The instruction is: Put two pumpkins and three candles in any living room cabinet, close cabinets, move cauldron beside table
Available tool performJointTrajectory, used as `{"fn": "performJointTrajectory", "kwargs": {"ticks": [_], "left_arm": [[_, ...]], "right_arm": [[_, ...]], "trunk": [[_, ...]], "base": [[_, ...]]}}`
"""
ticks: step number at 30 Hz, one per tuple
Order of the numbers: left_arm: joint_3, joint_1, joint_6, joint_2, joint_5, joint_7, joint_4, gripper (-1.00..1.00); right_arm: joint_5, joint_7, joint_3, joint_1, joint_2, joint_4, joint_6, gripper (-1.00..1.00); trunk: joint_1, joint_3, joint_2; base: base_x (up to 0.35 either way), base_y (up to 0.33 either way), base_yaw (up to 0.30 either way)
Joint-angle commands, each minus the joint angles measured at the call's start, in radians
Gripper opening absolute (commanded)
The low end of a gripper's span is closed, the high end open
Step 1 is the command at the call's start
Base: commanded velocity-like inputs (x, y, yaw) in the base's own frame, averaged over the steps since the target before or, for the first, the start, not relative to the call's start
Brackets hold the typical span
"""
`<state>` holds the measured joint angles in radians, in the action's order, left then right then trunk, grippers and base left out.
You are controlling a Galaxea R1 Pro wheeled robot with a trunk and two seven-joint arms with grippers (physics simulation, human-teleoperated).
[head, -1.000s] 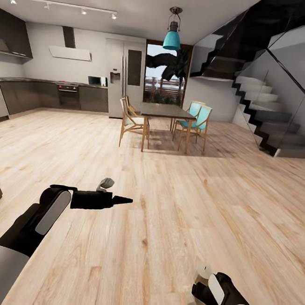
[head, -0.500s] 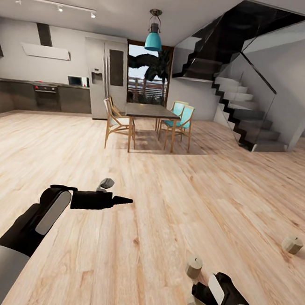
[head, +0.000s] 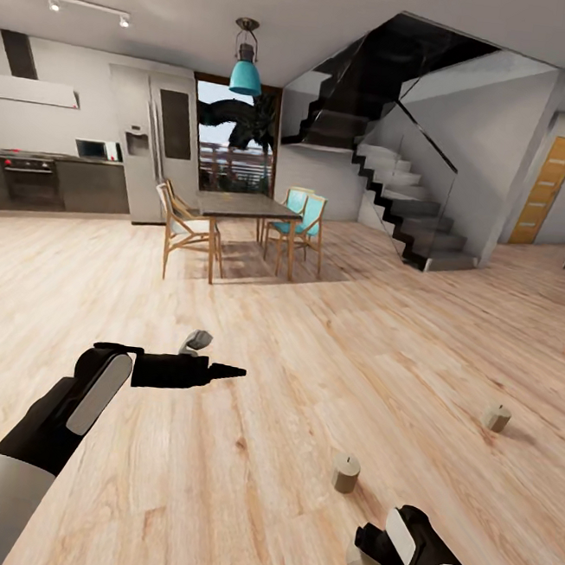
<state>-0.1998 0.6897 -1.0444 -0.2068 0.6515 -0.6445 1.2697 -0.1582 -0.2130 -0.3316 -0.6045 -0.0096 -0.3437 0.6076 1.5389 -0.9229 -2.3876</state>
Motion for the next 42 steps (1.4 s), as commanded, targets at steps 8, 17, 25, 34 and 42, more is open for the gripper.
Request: {"fn": "performJointTrajectory", "kwargs": {"ticks": [8, 17, 25, 34, 42], "left_arm": [[0.0, 0.001, -0.003, 0.0, -0.003, -0.004, 0.0, 1.0], [-0.001, 0.0, -0.003, 0.0, -0.003, -0.004, 0.0, 1.0], [0.0, 0.0, -0.003, -0.001, -0.003, -0.004, -0.001, 1.0], [0.0, 0.0, -0.003, -0.004, -0.003, -0.004, 0.0, 1.0], [-0.001, 0.0, -0.003, -0.003, -0.004, -0.004, -0.001, 1.0]], "right_arm": [[-0.012, -0.008, -0.001, -0.001, 0.0, -0.001, 0.003, -1.0], [-0.012, -0.008, -0.001, -0.001, 0.0, -0.001, 0.003, -1.0], [-0.012, -0.008, -0.001, -0.001, 0.0, -0.001, 0.003, -1.0], [-0.012, -0.008, -0.001, -0.001, 0.0, -0.001, 0.003, -1.0], [-0.012, -0.008, -0.001, -0.001, 0.0, -0.001, 0.003, -1.0]], "trunk": [[0.0, 0.005, 0.0], [0.0, 0.012, 0.0], [0.0, 0.019, 0.0], [0.0, 0.026, 0.0], [0.0, 0.032, 0.0]], "base": [[-0.011, 0.029, -0.27], [-0.001, 0.017, -0.27], [0.0, 0.097, -0.27], [0.0, 0.075, -0.27], [0.0, 0.006, -0.27]]}}
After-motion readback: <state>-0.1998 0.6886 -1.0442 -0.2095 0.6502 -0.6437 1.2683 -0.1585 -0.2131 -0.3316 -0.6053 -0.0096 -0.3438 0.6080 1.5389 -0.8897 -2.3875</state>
